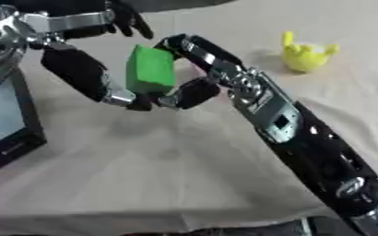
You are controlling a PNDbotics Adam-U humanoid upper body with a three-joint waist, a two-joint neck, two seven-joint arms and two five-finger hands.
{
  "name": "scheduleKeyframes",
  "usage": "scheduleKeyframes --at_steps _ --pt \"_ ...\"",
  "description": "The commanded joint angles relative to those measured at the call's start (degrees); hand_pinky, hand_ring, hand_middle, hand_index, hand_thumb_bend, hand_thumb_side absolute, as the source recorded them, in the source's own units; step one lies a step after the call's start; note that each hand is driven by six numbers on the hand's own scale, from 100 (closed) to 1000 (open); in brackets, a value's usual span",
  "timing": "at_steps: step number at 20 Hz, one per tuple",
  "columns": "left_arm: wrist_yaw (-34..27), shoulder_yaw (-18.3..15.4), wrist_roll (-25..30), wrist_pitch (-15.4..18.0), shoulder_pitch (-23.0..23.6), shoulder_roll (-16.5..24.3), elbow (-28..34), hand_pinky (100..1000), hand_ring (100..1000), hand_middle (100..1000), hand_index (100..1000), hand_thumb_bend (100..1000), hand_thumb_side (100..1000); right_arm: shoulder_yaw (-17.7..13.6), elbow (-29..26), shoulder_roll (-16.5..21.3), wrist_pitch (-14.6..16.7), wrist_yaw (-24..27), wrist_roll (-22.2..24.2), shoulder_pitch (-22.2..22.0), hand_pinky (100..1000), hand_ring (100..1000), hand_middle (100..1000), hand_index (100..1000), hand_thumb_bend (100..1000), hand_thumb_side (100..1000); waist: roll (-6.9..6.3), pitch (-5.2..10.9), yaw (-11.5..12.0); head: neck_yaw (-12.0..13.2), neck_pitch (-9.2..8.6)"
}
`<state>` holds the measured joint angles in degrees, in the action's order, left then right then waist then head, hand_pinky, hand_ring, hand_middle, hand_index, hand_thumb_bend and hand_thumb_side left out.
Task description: Pick up the objects with one hand, pass them to the other hand, and then place them into the box on the other side of the table.
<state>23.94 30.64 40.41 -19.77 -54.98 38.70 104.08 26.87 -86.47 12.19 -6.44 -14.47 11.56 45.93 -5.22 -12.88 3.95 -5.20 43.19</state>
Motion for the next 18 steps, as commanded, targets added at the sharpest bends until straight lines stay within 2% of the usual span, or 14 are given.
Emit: scheduleKeyframes --at_steps 1,12,18 --pt "1.3 0.0 0.7 -0.1 -1.5 1.1 -0.8 882 873 861 875 680 513 0.2 -1.1 -0.4 0.1 -0.8 -0.6 1.4 857 716 597 662 251 100 -0.57 1.99 0.2 -0.1 -0.45" --pt "4.6 0.4 -2.6 -1.4 -1.6 0.4 -2.1 872 867 854 885 667 493 1.0 -2.4 -0.7 1.7 -2.0 -1.0 1.7 852 713 594 657 270 100 -0.54 1.70 0.2 -0.2 -1.44" --pt "4.7 0.8 -2.8 -1.6 -1.3 0.2 -2.6 865 861 841 878 663 483 1.2 -3.0 -0.7 2.1 -2.1 -1.5 1.8 851 712 592 655 275 100 -0.55 1.51 0.1 -0.2 -1.27"
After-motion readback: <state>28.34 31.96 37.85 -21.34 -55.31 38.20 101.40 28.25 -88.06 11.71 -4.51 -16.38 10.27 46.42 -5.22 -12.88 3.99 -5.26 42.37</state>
